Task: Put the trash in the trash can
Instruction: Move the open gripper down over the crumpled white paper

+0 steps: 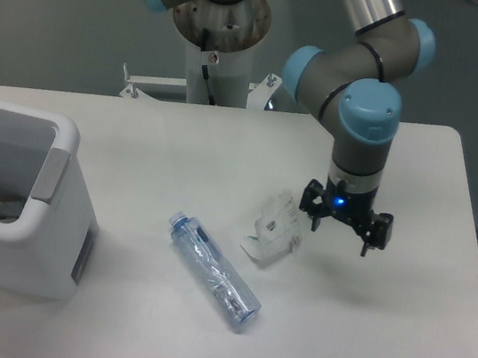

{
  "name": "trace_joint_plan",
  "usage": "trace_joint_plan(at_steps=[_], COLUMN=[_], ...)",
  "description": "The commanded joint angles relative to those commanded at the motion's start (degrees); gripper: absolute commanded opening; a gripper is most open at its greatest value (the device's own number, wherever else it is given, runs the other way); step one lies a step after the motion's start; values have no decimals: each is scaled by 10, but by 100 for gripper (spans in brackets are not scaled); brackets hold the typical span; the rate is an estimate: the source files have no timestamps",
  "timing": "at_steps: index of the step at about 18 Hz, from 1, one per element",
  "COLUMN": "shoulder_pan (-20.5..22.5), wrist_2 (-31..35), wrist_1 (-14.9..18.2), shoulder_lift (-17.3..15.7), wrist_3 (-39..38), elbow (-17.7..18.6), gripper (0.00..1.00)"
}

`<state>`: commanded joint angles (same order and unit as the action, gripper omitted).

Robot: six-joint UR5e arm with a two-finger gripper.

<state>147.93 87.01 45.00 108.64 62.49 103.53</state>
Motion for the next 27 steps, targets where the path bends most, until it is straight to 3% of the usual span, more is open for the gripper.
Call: trace_joint_plan(at_steps=[8,14,22,23,24,26,27], shoulder_pan=[-37,-52,-61,-62,-62,-62,-62], wrist_2=[4,6,7,7,7,6,6], wrist_1=[5,7,29,28,28,26,27], shoulder_lift=[-6,-10,-11,-9,-5,-5,-5], wrist_3=[-2,-4,-15,-15,-15,-16,-16], elbow=[21,68,69,69,69,67,65], gripper=[100,100,100,97,83,52,27])
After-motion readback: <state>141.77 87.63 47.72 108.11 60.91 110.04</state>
